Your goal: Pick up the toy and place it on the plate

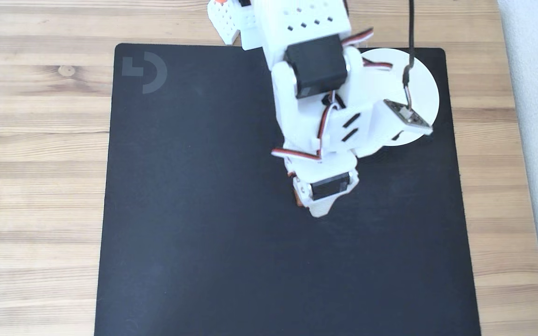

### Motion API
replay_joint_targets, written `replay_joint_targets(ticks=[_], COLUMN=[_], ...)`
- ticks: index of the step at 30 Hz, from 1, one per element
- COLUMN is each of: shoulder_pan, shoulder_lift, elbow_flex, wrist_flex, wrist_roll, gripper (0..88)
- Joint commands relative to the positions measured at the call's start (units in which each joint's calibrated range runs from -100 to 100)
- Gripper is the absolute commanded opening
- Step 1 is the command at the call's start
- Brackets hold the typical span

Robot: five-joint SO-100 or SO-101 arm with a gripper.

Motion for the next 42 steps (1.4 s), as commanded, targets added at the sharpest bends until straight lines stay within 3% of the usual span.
replay_joint_targets(ticks=[1, 13, 20, 37, 38, 39, 42], shoulder_pan=[-2.24, -4.84, -4.84, -4.09, -4.09, -4.09, -4.09], shoulder_lift=[6.3, 12.72, 12.72, 12.47, 12.47, 12.38, 12.13], elbow_flex=[-5.7, -8.4, -12.1, -12.28, -12.28, -12.28, -12.73], wrist_flex=[1.73, 1.9, 11.13, 13.25, 13.33, 14.86, 16.98], wrist_roll=[0.1, -1.57, -1.26, -1.52, -1.52, -1.52, -0.94], gripper=[2.2, 2.3, 2.3, 3.0, 4.8, 15.0, 32.8])
